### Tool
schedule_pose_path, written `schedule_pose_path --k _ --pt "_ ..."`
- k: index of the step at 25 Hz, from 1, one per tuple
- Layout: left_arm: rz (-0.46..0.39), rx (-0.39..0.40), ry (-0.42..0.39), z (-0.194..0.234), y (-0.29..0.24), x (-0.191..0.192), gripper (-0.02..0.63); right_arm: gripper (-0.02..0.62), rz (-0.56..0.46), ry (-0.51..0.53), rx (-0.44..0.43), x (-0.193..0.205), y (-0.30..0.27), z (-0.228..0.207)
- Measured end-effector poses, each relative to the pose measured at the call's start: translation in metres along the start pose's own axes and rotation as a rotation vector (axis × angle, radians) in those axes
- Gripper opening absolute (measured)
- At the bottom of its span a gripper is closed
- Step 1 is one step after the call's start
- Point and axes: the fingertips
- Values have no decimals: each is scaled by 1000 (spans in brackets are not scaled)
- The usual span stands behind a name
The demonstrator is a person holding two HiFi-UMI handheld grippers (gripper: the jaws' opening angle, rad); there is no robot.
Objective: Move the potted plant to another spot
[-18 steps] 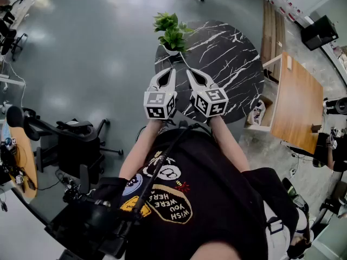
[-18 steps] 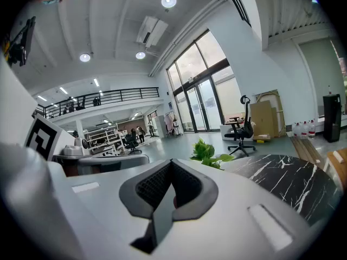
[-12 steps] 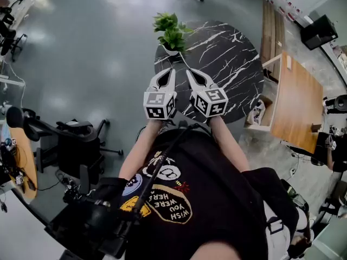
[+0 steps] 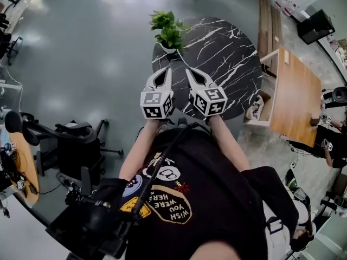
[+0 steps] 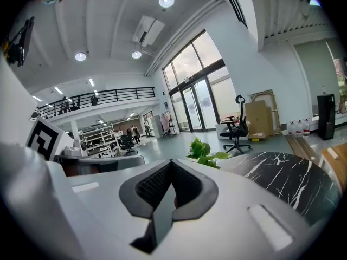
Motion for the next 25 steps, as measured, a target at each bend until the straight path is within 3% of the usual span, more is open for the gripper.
schedule_pose_path --k 15,23,25 --pt "94 63 14 39 -16 30 4 2 79 -42 82 46 -24 0" --pt "127 76 -18 57 -63 55 4 3 105 -58 23 64 -77 -24" --pt "132 45 6 68 -79 62 3 2 106 -52 4 67 -94 -33"
Point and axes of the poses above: the fingertips, and each gripper's own axes: y backward along the fingers, z to its left, x out of its underside, and after that the axes turned 2 degrees about x, right-handed
